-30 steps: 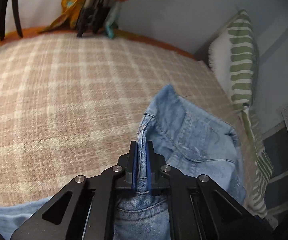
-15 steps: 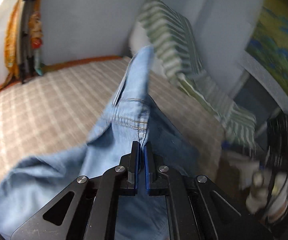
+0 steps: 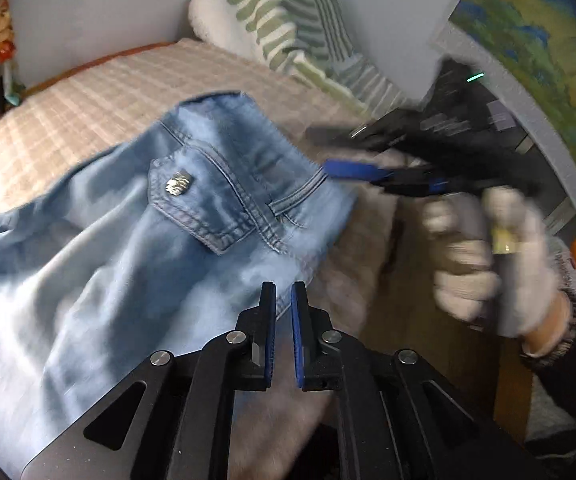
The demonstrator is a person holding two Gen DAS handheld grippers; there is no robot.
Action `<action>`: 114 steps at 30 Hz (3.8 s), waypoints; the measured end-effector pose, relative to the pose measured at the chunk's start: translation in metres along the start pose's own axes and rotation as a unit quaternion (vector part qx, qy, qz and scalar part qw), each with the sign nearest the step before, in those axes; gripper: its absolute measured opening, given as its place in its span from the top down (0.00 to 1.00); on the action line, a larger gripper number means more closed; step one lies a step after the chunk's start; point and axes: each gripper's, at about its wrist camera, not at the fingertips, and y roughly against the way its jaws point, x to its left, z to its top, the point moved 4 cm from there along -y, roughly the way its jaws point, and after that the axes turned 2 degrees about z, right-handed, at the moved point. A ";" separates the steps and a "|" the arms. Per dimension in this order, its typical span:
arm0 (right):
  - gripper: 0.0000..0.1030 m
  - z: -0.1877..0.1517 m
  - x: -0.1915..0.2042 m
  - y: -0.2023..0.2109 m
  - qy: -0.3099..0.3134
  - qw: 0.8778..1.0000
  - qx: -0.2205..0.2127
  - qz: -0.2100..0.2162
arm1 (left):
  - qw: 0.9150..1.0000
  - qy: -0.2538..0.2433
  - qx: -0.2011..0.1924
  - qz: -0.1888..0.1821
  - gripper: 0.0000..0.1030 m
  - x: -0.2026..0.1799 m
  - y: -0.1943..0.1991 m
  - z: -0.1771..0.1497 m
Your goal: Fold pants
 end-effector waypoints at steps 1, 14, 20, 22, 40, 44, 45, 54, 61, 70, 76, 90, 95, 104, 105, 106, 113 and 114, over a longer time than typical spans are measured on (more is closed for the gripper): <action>0.41 0.000 -0.002 -0.005 0.001 1.000 0.003 -0.011 | 1.000 0.003 -0.008 0.001 0.91 0.001 0.013 -0.001; 0.69 -0.012 -0.013 -0.022 0.064 0.991 0.045 -0.104 | 0.951 0.147 -0.108 0.249 0.76 0.136 0.229 -0.133; 0.91 0.001 0.000 -0.018 0.103 0.987 0.047 -0.112 | 0.908 0.233 -0.057 0.343 0.76 0.195 0.249 -0.237; 0.92 0.020 0.009 0.001 0.130 0.984 0.011 -0.118 | 0.893 0.263 -0.046 0.362 0.76 0.209 0.253 -0.267; 0.56 0.012 0.108 -0.013 0.349 0.923 -0.011 -0.160 | 0.822 0.368 -0.124 0.416 0.76 0.240 0.304 -0.346; 0.45 -0.004 0.148 -0.055 0.389 0.917 0.032 -0.086 | 0.820 0.368 -0.112 0.423 0.76 0.241 0.301 -0.356; 0.44 -0.010 0.156 -0.067 0.394 0.915 0.038 -0.076 | 0.820 0.368 -0.112 0.424 0.73 0.240 0.301 -0.357; 0.42 -0.031 0.185 -0.169 0.426 0.898 0.097 -0.057 | 0.816 0.381 -0.120 0.418 0.52 0.241 0.300 -0.363; 0.44 -0.026 0.183 -0.196 0.418 0.899 0.121 -0.055 | 0.812 0.387 -0.116 0.420 0.40 0.234 0.298 -0.363; 0.80 -0.016 0.188 -0.233 0.409 0.897 0.143 -0.086 | 0.811 0.388 -0.119 0.422 0.38 0.232 0.299 -0.364; 0.59 -0.012 0.200 -0.234 0.416 0.895 0.138 -0.086 | 0.813 0.379 -0.114 0.427 0.36 0.231 0.298 -0.363; 0.89 -0.019 0.194 -0.250 0.436 0.880 0.158 -0.099 | 0.810 0.377 -0.106 0.436 0.36 0.228 0.306 -0.371; 1.00 -0.001 0.202 -0.262 0.444 0.876 0.121 -0.148 | 0.805 0.374 -0.101 0.450 0.36 0.226 0.311 -0.374; 0.93 -0.002 0.192 -0.263 0.426 0.880 0.112 -0.180 | 0.789 0.410 -0.133 0.438 0.36 0.222 0.335 -0.394; 0.85 0.000 0.193 -0.257 0.423 0.882 0.102 -0.179 | 0.786 0.417 -0.141 0.434 0.36 0.221 0.339 -0.398; 0.81 0.003 0.195 -0.245 0.420 0.887 0.087 -0.174 | 0.782 0.424 -0.149 0.432 0.36 0.220 0.344 -0.402; 0.80 -0.017 0.216 -0.199 0.401 0.910 0.073 -0.078 | 0.730 0.507 -0.226 0.399 0.38 0.220 0.385 -0.457; 0.79 -0.024 0.218 -0.199 0.407 0.907 0.082 -0.072 | 0.720 0.521 -0.241 0.391 0.39 0.221 0.391 -0.467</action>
